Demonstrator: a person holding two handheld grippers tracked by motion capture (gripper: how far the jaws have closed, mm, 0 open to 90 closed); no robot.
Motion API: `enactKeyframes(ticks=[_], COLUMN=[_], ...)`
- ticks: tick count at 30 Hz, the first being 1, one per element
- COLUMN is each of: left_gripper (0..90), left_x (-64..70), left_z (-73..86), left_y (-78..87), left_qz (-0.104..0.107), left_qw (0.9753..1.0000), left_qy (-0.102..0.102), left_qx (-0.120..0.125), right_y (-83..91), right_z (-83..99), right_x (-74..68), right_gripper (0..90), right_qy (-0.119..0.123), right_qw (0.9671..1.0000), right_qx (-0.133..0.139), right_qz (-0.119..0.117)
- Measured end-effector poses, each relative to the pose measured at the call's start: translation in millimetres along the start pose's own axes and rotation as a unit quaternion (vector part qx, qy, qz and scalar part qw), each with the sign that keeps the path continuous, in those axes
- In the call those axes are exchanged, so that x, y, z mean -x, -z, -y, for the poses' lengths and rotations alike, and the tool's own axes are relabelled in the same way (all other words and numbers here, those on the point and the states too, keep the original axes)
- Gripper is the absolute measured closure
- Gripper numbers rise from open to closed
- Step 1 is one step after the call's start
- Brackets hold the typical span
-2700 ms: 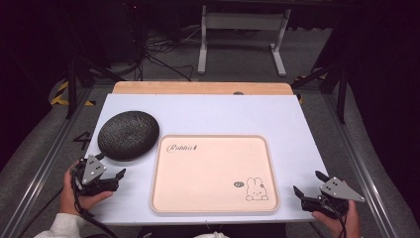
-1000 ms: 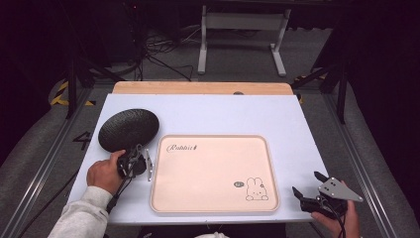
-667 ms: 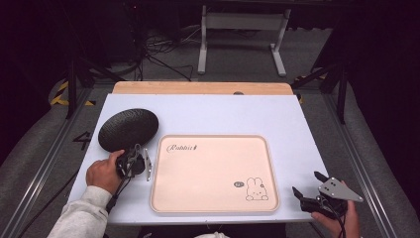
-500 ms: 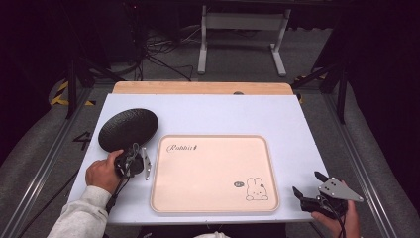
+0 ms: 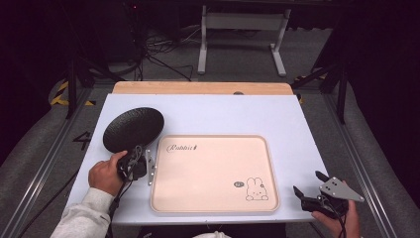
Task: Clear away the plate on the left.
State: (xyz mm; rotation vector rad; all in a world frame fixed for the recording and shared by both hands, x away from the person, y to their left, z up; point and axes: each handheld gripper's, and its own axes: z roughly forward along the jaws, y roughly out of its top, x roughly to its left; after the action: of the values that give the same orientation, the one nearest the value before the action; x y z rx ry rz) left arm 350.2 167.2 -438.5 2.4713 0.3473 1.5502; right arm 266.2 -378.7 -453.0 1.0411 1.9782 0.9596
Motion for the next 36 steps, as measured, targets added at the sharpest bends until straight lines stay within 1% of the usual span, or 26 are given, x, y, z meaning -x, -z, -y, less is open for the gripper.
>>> enactKeyframes(ticks=[2, 3, 4, 5, 8, 9, 11, 12, 13, 16, 17, 18, 19, 20, 23, 24, 25, 26, 27, 28, 29, 31, 32, 33, 35, 36], left_gripper=[86.3, 86.3, 86.2, 86.2, 86.1, 86.1, 85.9, 85.9, 85.8, 86.0, 85.8, 85.9, 85.9, 85.7, 85.6, 85.6, 85.5, 85.6, 85.6, 85.3, 85.4, 85.2, 85.3, 85.3, 85.1, 85.2], left_x=[-0.3, -0.1, 0.8, 0.8, 3.1, 3.1, 6.3, 6.3, 6.9, 9.2, 10.5, 10.5, 11.1, 12.9, 16.7, 18.4, 21.6, 21.6, 23.2, 25.2, 28.2, 30.4, 34.1, 34.1, 37.9, 39.9], left_z=[-4.1, -6.7, -11.4, -11.4, -22.3, -22.3, -30.7, -30.7, -34.6, -42.8, -47.2, -47.2, -51.2, -54.6, -63.4, -66.5, -72.2, -72.2, -76.2, -79.5, -84.9, -87.7, -93.1, -93.1, -98.7, -101.0], left_y=[5.8, 8.7, 12.4, 12.4, 19.3, 19.3, 24.6, 24.6, 26.1, 31.5, 35.4, 35.4, 38.1, 40.5, 46.3, 48.0, 50.9, 50.9, 53.1, 55.0, 57.0, 58.5, 60.7, 60.7, 63.5, 64.8], left_qz=[-0.003, -0.004, -0.004, -0.004, 0.003, 0.003, 0.005, 0.005, 0.005, 0.006, 0.009, 0.009, 0.009, 0.011, 0.015, 0.018, 0.023, 0.023, 0.028, 0.029, 0.035, 0.036, 0.042, 0.042, 0.047, 0.05], left_qw=[0.9999, 0.9998, 0.9997, 0.9997, 0.9991, 0.9991, 0.9986, 0.9986, 0.9981, 0.9972, 0.9965, 0.9965, 0.9959, 0.9952, 0.9938, 0.993, 0.9915, 0.9915, 0.9903, 0.9897, 0.9874, 0.9869, 0.985, 0.985, 0.9828, 0.9822], left_qy=[-0.006, -0.004, -0.004, -0.004, -0.018, -0.018, -0.023, -0.023, -0.03, -0.037, -0.035, -0.035, -0.04, -0.04, -0.052, -0.054, -0.059, -0.059, -0.064, -0.069, -0.08, -0.082, -0.087, -0.087, -0.095, -0.095], left_qx=[0.013, 0.019, 0.022, 0.022, 0.038, 0.038, 0.047, 0.047, 0.054, 0.065, 0.075, 0.075, 0.081, 0.088, 0.098, 0.104, 0.114, 0.114, 0.12, 0.122, 0.132, 0.133, 0.143, 0.143, 0.151, 0.154], right_y=[-0.2, -0.1, -0.1, -0.1, 0.0, 0.0, 0.2, 0.2, 0.2, 0.4, 0.5, 0.5, 0.5, 0.3, 0.4, 0.5, 0.6, 0.6, 0.5, 0.6, 0.7, 0.8, 0.8, 0.8, 1.0, 1.0], right_z=[0.0, 0.0, -0.1, -0.1, -0.1, -0.1, 0.0, 0.0, 0.1, 0.2, 0.1, 0.1, 0.1, 0.1, -0.1, -0.1, -0.1, -0.1, -0.1, -0.1, -0.1, -0.1, -0.1, -0.1, 0.0, 0.0], right_x=[0.1, 0.0, -0.1, -0.1, 0.0, 0.0, 0.5, 0.5, 0.7, 0.6, 0.7, 0.7, 0.8, 0.8, 0.6, 0.6, 0.6, 0.6, 0.7, 0.6, 0.5, 0.7, 1.0, 1.0, 1.2, 1.2], right_gripper=[10.4, 10.4, 10.4, 10.4, 10.4, 10.4, 10.3, 10.3, 10.4, 10.3, 10.3, 10.3, 10.3, 10.3, 10.4, 10.3, 10.3, 10.3, 10.3, 10.3, 10.4, 10.3, 10.3, 10.3, 10.3, 10.3], right_qy=[0.001, 0.0, 0.0, 0.0, 0.0, 0.0, -0.002, -0.002, -0.002, -0.002, -0.003, -0.003, -0.003, -0.002, -0.002, -0.002, -0.002, -0.002, -0.002, -0.002, -0.002, -0.002, -0.002, -0.002, -0.003, -0.003], right_qw=[1.0, 1.0, 1.0, 1.0, 1.0, 1.0, 1.0, 1.0, 1.0, 1.0, 1.0, 1.0, 1.0, 1.0, 1.0, 1.0, 1.0, 1.0, 1.0, 1.0, 1.0, 1.0, 1.0, 1.0, 1.0, 1.0], right_qx=[0.0, 0.0, 0.0, 0.0, 0.0, 0.0, 0.001, 0.001, 0.001, 0.001, 0.002, 0.002, 0.002, 0.002, 0.002, 0.002, 0.003, 0.003, 0.002, 0.002, 0.002, 0.003, 0.003, 0.003, 0.004, 0.004], right_qz=[0.0, 0.0, 0.0, 0.0, -0.001, -0.001, 0.0, 0.0, 0.0, 0.001, 0.0, 0.0, 0.0, 0.001, 0.001, 0.001, 0.001, 0.001, 0.001, 0.001, 0.001, 0.002, 0.002, 0.002, 0.003, 0.003])
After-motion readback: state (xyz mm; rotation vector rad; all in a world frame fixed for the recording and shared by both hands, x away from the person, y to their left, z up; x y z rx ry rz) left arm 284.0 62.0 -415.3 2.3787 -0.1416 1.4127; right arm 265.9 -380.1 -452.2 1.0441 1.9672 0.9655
